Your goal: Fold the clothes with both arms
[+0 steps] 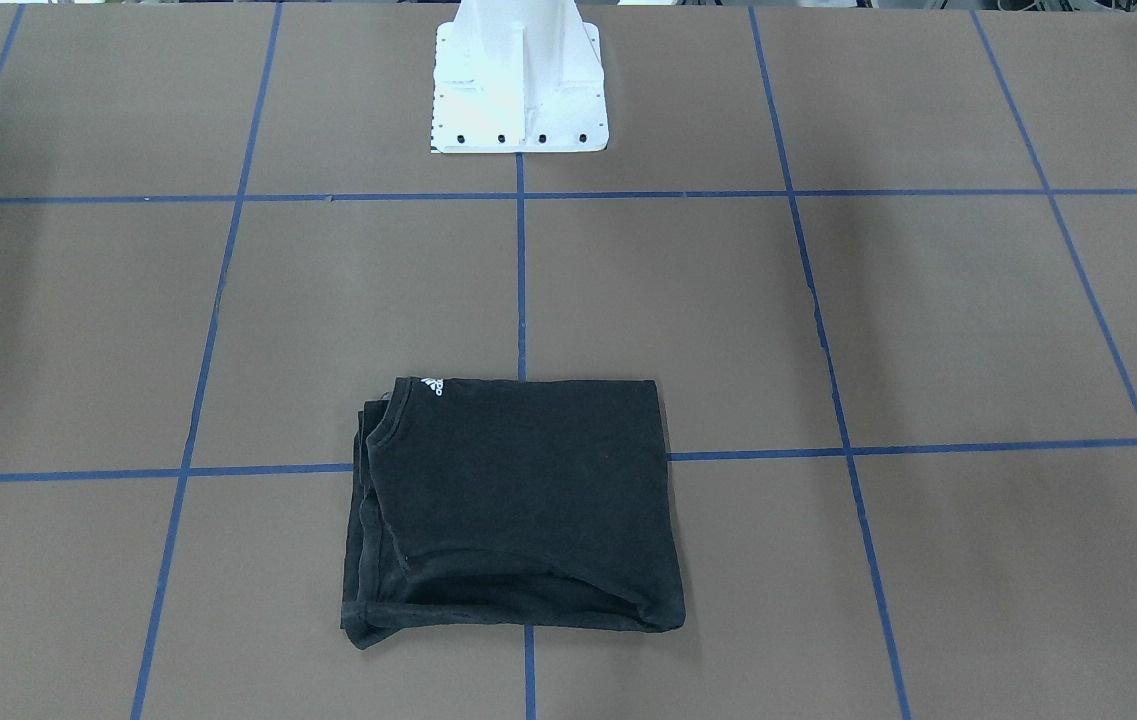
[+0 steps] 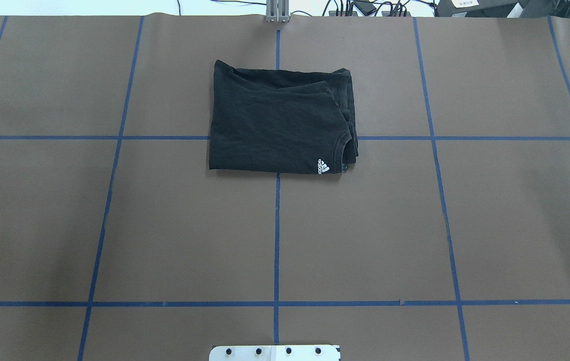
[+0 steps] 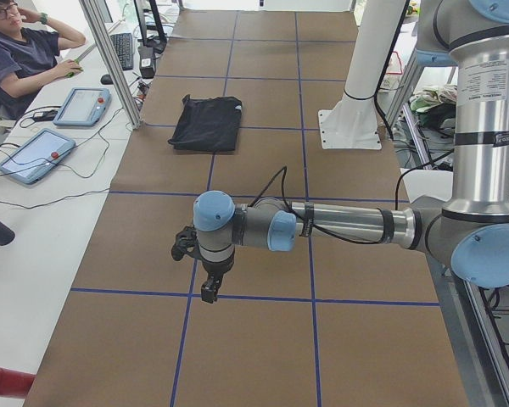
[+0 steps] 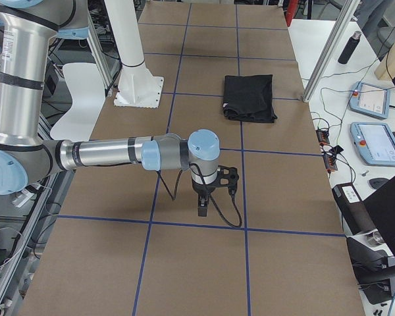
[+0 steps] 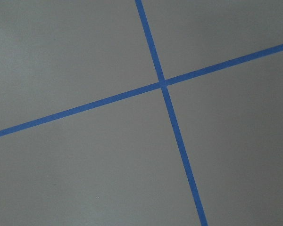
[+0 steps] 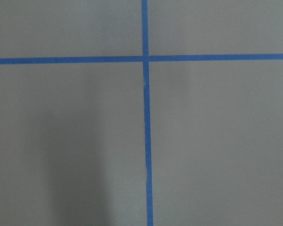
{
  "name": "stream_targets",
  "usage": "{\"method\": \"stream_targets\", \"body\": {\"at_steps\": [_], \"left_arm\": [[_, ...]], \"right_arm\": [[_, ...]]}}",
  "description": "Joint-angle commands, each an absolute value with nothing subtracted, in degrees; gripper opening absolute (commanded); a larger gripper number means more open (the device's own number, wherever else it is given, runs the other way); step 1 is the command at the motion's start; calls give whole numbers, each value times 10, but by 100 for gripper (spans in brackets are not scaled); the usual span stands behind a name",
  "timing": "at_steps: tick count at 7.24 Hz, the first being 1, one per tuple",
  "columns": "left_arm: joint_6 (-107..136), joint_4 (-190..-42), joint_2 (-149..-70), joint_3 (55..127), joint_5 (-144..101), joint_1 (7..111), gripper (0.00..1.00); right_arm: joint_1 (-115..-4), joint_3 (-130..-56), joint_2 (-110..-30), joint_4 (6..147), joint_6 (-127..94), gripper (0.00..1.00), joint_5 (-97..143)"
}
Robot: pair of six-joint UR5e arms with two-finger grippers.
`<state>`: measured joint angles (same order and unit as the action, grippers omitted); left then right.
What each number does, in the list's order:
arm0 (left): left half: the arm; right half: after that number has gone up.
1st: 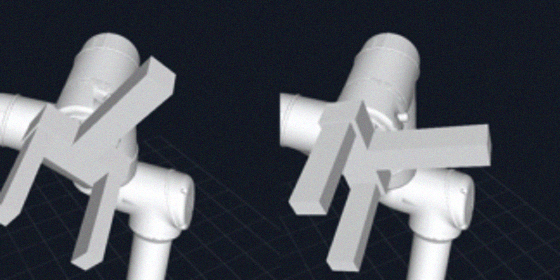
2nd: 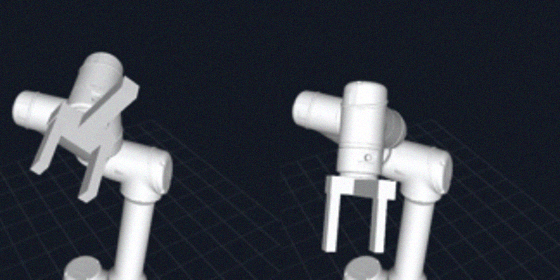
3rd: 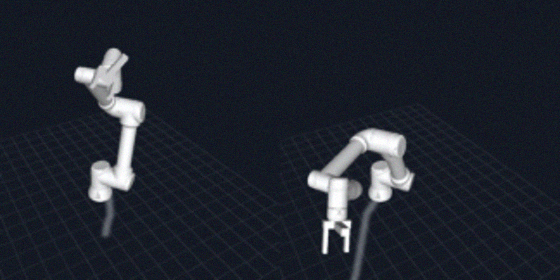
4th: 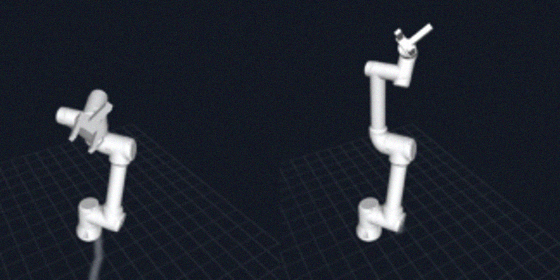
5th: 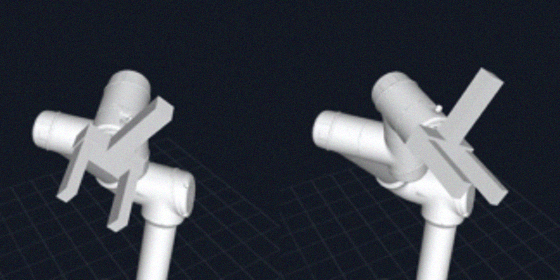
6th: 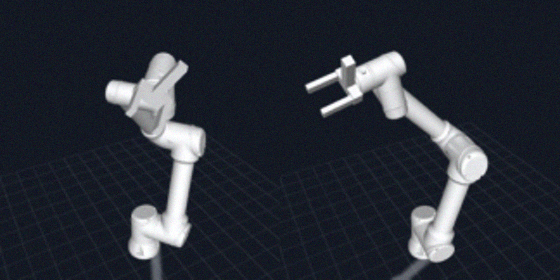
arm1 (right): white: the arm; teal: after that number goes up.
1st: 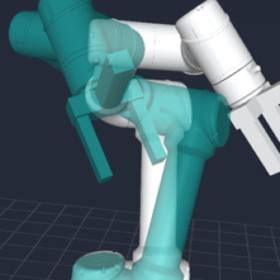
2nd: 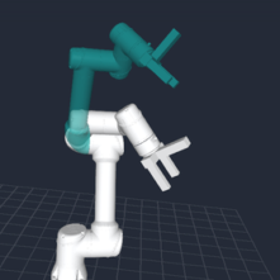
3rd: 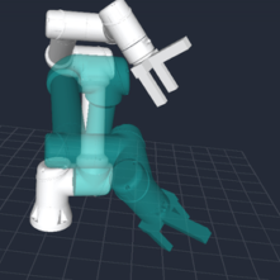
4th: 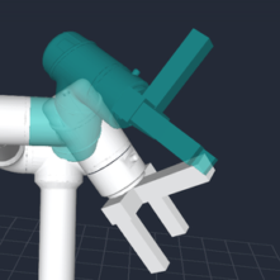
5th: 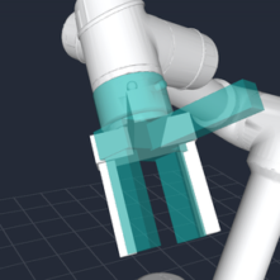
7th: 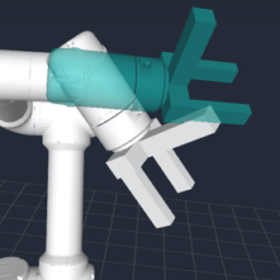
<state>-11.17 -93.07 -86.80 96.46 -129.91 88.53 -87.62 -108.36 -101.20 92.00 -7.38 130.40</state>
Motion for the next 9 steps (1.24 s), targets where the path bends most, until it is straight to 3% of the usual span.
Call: {"method": "stream_targets", "body": {"at_steps": [1,3,9], "left_arm": [[-112,-933,-873,964,-1300,891,100],[-112,-933,-874,964,-1300,891,100],[-22,-933,-875,973,-1304,892,100]], "right_arm": [[-876,-1072,-1002,920,-75,100,1306],[-876,-1032,-983,917,-76,100,1323],[-876,-1029,-985,918,-83,100,1323]]}}
